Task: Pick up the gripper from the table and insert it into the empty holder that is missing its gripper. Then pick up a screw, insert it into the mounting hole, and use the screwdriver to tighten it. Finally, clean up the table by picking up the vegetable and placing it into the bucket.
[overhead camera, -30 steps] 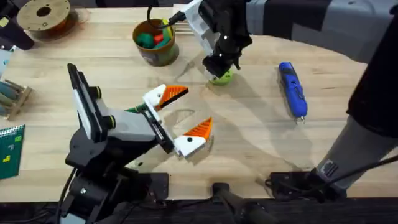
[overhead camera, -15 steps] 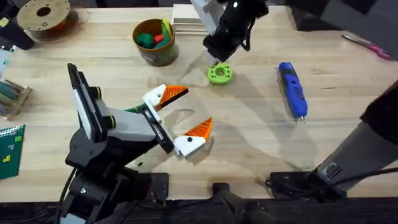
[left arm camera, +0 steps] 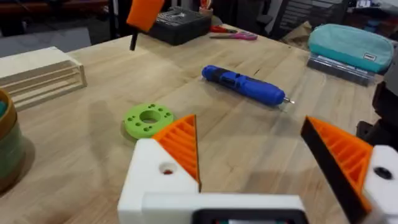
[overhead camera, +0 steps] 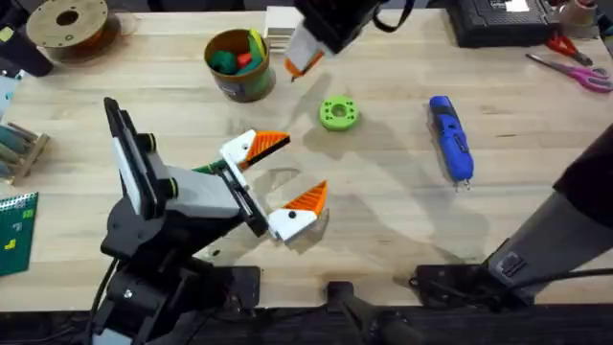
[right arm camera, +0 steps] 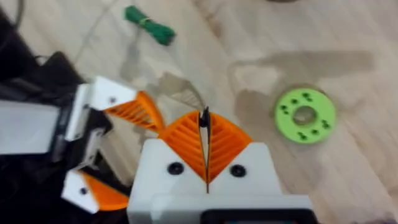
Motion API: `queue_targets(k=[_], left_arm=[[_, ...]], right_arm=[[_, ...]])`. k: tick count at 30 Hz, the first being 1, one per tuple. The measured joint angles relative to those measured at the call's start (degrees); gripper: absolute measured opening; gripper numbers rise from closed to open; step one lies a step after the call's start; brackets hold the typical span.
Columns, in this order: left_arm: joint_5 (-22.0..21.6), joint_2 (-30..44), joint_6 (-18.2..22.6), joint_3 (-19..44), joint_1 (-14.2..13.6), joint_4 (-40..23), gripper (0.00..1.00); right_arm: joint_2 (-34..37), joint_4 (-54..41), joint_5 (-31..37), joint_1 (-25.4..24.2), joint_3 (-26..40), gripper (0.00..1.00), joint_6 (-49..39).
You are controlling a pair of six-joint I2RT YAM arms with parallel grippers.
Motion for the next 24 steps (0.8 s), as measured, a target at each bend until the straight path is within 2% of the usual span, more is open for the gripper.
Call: queue_targets(k=[12, 18, 24], left_arm=[[0.0, 0.0, 0.0, 0.0, 0.0, 0.0, 0.987], [0.0, 0.0, 0.0, 0.0, 0.0, 0.0, 0.987], [0.0, 0.0, 0.0, 0.0, 0.0, 0.0, 0.987]], right_arm=[[0.0, -0.5, -3.0, 9.6, 0.2, 0.007, 0.0], [0.0, -0.5, -3.2, 12.6, 0.2, 0.007, 0.0], [0.0, -1.2, -3.2, 13.1, 0.2, 0.007, 0.0]])
